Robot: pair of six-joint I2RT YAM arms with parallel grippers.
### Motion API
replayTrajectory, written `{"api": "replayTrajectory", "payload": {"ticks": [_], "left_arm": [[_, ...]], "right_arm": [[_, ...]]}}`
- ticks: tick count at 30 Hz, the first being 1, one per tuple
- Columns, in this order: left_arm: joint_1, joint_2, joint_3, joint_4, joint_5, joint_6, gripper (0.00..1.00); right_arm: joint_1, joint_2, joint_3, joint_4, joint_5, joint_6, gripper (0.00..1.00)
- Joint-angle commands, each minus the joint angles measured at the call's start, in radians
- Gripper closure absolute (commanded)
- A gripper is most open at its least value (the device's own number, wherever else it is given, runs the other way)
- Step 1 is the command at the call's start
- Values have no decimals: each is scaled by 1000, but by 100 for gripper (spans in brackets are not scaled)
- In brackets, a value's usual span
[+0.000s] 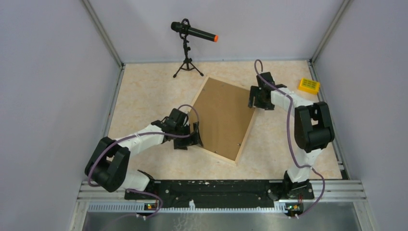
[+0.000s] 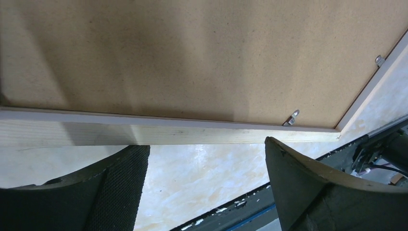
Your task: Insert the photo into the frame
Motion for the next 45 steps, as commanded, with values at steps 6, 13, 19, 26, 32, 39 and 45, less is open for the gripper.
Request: {"api": "replayTrajectory", "payload": {"ticks": [6,13,19,26,32,39,45], "left_arm": [[0,-102,-95,107,15,10,1],[-5,-99,-131,137,35,-7,1],[-4,-24,-43,73,-24,51,1],[-2,27,18,87,-39,72,1],[49,113,121,67,9,88,1],[176,285,317,-56,20,159,1],[226,357,445,-99,33,184,1]], "right_arm": [[-49,132,366,22,-30,-119,15],[-63,430,732,-35,-233,-127,16],[-64,492,749,-34,-330,-121,18],[-67,337,445,44,-354,-53,29],[-64,-21,-138,257,-378,123,30],[27,-341,-579,409,-351,165,27],[74,-493,-620,328,-311,190,23]]}}
